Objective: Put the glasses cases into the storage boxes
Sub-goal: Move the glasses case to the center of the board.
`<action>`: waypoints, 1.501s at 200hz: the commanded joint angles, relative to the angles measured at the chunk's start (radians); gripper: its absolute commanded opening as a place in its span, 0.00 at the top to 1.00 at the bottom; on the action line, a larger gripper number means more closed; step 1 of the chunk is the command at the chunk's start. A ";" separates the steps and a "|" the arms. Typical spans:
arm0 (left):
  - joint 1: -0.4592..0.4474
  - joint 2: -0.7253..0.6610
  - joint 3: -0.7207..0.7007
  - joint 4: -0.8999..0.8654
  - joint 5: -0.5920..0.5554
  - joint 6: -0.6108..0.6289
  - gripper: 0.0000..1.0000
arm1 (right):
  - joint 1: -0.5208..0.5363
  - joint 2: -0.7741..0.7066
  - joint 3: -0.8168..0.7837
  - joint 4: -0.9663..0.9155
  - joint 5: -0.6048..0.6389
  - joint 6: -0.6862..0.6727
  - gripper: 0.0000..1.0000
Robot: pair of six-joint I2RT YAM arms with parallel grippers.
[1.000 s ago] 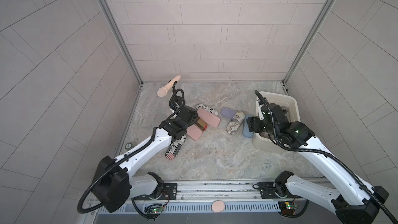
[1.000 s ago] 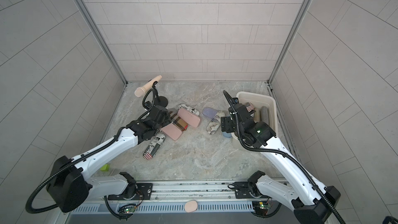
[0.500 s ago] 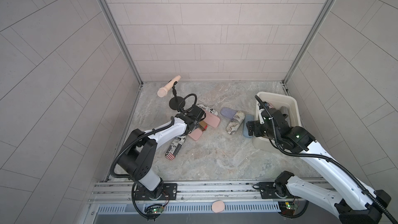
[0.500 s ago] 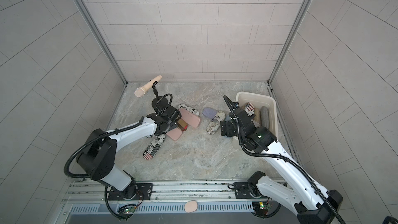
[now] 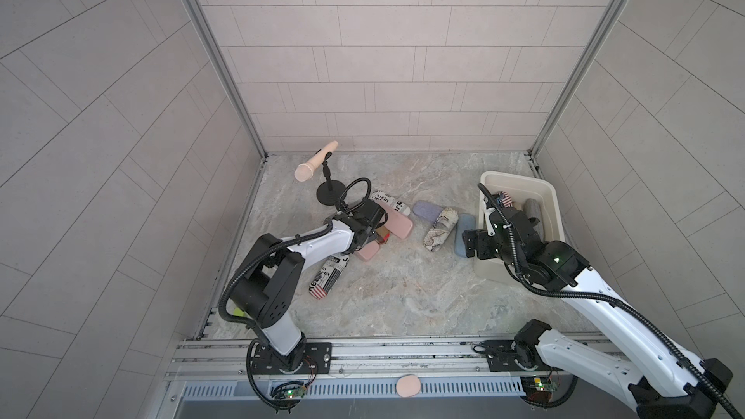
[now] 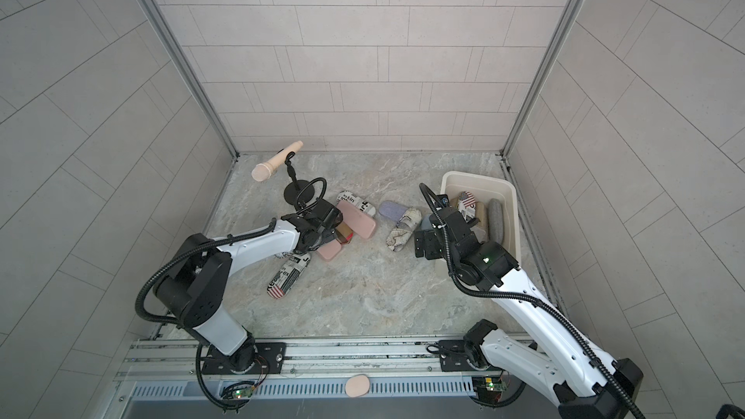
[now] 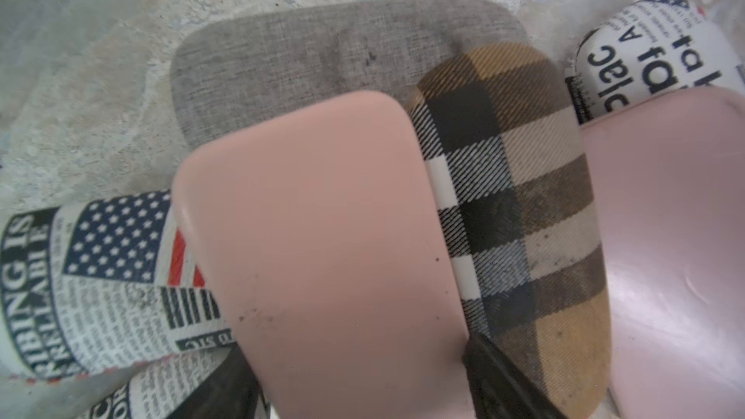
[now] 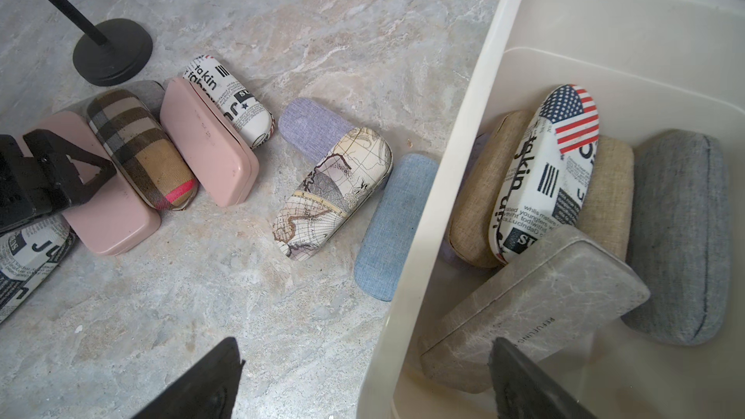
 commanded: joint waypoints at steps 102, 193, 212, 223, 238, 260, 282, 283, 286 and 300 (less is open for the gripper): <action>-0.135 -0.082 -0.137 0.139 0.136 0.080 0.33 | 0.003 -0.032 -0.023 0.036 0.034 -0.015 0.03; -0.445 -0.139 -0.227 0.152 0.164 0.066 0.33 | 0.004 -0.068 0.008 -0.003 0.074 -0.033 0.03; -0.446 -0.204 -0.232 0.120 0.153 0.093 0.33 | 0.004 -0.073 0.011 -0.007 0.075 -0.033 0.03; -0.444 -0.243 -0.221 0.085 0.109 0.095 0.26 | 0.004 -0.073 0.013 -0.011 0.077 -0.036 0.03; -0.441 -0.268 -0.197 0.040 -0.009 0.064 0.14 | 0.003 -0.075 0.009 -0.011 0.087 -0.047 0.00; -0.412 -0.232 -0.100 -0.123 -0.113 -0.016 0.00 | 0.001 -0.076 0.004 -0.022 0.137 -0.062 0.00; -0.390 -0.162 0.017 -0.264 -0.152 -0.084 0.00 | 0.000 -0.086 -0.001 -0.031 0.158 -0.063 0.00; -0.389 -0.159 0.019 -0.268 -0.152 -0.087 0.00 | 0.001 -0.087 -0.001 -0.030 0.159 -0.063 0.00; -0.386 -0.150 0.032 -0.280 -0.153 -0.094 0.00 | 0.001 -0.089 -0.002 -0.030 0.159 -0.062 0.00; -0.366 -0.110 0.075 -0.308 -0.123 -0.122 0.00 | -0.002 -0.096 -0.007 -0.030 0.164 -0.057 0.00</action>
